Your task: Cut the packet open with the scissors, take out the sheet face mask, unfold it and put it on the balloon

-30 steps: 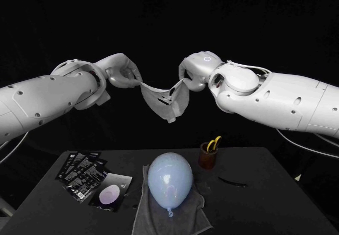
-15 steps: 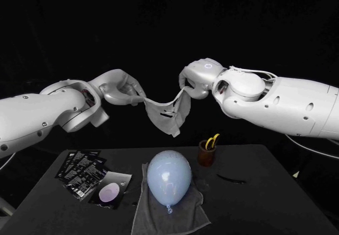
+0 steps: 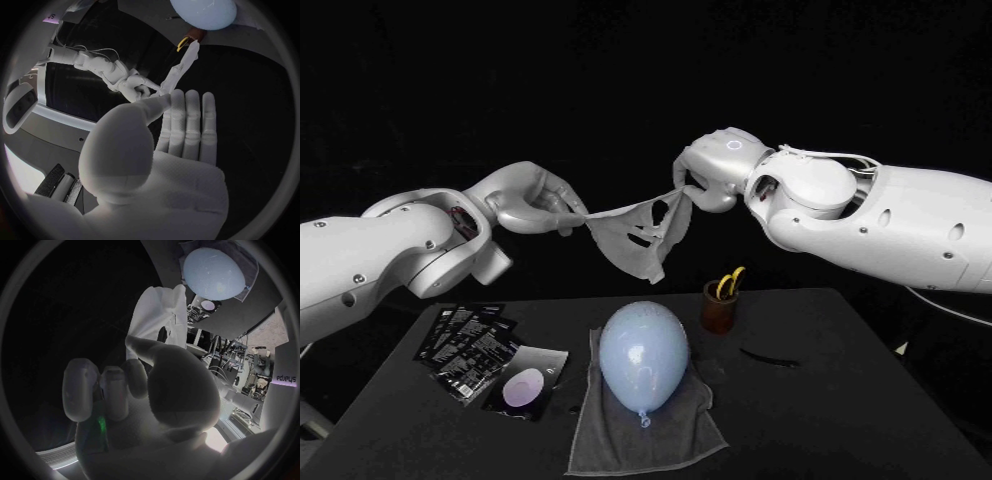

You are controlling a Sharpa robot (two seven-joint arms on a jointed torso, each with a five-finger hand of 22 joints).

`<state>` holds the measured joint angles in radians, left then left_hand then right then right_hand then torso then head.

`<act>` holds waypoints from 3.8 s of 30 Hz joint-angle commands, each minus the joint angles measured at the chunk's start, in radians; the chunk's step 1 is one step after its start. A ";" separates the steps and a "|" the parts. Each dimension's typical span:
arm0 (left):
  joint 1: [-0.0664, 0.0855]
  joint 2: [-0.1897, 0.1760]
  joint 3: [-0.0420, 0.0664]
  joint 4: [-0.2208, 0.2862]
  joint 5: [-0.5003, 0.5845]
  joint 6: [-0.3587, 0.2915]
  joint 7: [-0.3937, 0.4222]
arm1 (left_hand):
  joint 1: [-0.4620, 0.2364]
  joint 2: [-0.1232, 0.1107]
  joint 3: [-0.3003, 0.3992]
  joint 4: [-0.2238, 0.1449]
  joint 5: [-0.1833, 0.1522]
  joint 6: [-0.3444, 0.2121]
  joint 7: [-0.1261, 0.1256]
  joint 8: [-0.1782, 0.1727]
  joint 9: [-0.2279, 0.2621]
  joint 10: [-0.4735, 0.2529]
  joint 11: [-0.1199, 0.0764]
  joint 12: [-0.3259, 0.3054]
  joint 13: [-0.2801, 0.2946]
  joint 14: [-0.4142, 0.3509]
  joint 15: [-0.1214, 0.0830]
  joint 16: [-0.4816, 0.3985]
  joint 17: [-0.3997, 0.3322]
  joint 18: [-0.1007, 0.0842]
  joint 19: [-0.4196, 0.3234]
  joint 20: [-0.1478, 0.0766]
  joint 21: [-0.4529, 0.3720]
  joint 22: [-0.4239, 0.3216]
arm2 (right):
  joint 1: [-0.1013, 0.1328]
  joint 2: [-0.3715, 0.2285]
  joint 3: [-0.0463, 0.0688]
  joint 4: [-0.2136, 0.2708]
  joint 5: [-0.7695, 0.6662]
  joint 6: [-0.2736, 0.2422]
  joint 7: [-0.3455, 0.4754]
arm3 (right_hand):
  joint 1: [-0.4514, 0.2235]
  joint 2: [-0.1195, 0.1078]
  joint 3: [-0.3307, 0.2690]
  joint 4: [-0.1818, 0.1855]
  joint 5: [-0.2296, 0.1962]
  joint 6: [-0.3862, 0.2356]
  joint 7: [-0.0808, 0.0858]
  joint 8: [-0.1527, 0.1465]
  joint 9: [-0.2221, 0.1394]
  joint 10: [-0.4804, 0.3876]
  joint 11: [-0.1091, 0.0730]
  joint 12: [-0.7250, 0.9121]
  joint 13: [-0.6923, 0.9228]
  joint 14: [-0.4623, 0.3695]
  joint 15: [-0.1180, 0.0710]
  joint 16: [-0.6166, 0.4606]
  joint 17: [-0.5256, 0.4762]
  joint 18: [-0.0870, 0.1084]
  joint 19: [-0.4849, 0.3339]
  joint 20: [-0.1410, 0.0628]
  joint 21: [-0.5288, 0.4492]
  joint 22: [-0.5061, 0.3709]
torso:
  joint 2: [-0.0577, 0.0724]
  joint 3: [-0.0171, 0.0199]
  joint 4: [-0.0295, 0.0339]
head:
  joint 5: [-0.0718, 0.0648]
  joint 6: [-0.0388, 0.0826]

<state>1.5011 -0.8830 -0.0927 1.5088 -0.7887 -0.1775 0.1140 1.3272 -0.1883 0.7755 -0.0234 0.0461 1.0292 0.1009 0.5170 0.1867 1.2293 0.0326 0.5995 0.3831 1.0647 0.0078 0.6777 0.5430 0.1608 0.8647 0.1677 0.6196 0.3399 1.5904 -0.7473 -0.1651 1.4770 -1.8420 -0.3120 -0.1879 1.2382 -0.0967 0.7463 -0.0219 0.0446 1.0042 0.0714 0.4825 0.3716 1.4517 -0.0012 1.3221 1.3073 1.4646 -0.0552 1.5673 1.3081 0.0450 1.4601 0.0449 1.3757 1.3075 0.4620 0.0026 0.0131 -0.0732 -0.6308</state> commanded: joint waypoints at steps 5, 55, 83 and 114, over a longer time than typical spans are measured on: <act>-0.051 0.024 -0.003 -0.009 0.001 -0.048 -0.013 | -0.012 0.007 0.007 0.008 0.003 -0.003 0.002 0.003 0.143 -0.019 0.001 0.005 0.003 -0.007 -0.003 0.005 -0.001 0.018 -0.009 0.004 0.008 0.003 | -0.003 -0.026 0.000 0.069 -0.018 0.020 -0.030 | 0.003 -0.004 -0.001 0.006 0.004 0.009 0.003 0.007 0.032 0.006 0.000 0.004 0.053 0.106 -0.003 0.003 0.262 -0.007 0.045 -0.001 -0.001 0.212 | 0.001 -0.0015 -0.0004 | -0.016 -0.003; -0.107 0.059 -0.009 -0.112 0.042 -0.066 0.004 | -0.013 -0.063 -0.103 0.058 0.003 -0.078 0.031 -0.087 0.126 -0.077 0.025 -0.001 0.000 -0.060 0.022 0.026 -0.011 0.022 -0.013 0.033 -0.052 -0.048 | -0.003 0.023 0.001 0.088 -0.017 0.054 -0.103 | 0.005 -0.005 0.000 0.011 0.004 0.010 0.001 0.009 0.032 0.007 -0.002 0.004 0.054 0.106 -0.004 0.003 0.261 -0.007 0.045 -0.001 0.000 0.212 | 0.007 -0.0047 -0.0019 | -0.035 -0.003; -0.130 0.090 -0.008 -0.106 0.208 -0.172 0.114 | -0.005 -0.091 -0.203 0.137 0.003 -0.121 0.068 -0.141 0.116 -0.230 0.080 -0.122 -0.090 -0.136 0.063 0.041 -0.033 0.023 0.020 0.056 -0.182 -0.151 | -0.002 0.047 0.000 0.057 -0.022 0.114 -0.120 | 0.007 -0.006 0.001 0.012 0.004 0.009 0.001 0.009 0.032 0.009 -0.002 0.007 0.057 0.106 -0.004 0.003 0.262 -0.007 0.045 -0.001 -0.001 0.212 | 0.009 -0.0062 -0.0020 | -0.046 -0.009; -0.134 0.293 0.001 -0.148 0.353 -0.258 0.076 | 0.138 0.037 -0.868 0.318 0.003 -0.185 0.123 -0.164 0.069 -0.325 0.149 -0.248 -0.267 -0.377 0.150 -0.075 -0.211 -0.027 -0.162 0.124 -0.445 -0.274 | -0.024 0.077 0.000 0.072 0.009 0.037 -0.130 | 0.012 -0.006 0.006 0.010 0.005 0.010 0.001 0.010 0.033 0.009 -0.003 0.008 0.058 0.105 -0.006 0.001 0.257 -0.007 0.045 -0.001 0.002 0.213 | 0.009 -0.0040 0.0002 | -0.034 -0.007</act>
<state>1.3666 -0.5933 -0.0938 1.3616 -0.4477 -0.4282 0.2173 1.4670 -0.1594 -0.0884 0.2939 0.0504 0.8398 0.2131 0.3504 0.2555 0.9042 0.1858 0.3478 0.1168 0.6894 0.1611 0.6078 0.3332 0.1535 0.7091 0.2912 0.1811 0.0655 1.5672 -0.6713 -0.1660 1.5480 -1.8280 -0.2504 -0.3040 1.2376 -0.1055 0.7493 -0.0135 0.0439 1.0060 0.0697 0.4896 0.3717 1.4520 -0.0034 1.3260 1.3081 1.4646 -0.0552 1.5626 1.3075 0.0451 1.4620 0.0429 1.3746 1.3080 0.4708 -0.0009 0.0114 -0.1082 -0.6370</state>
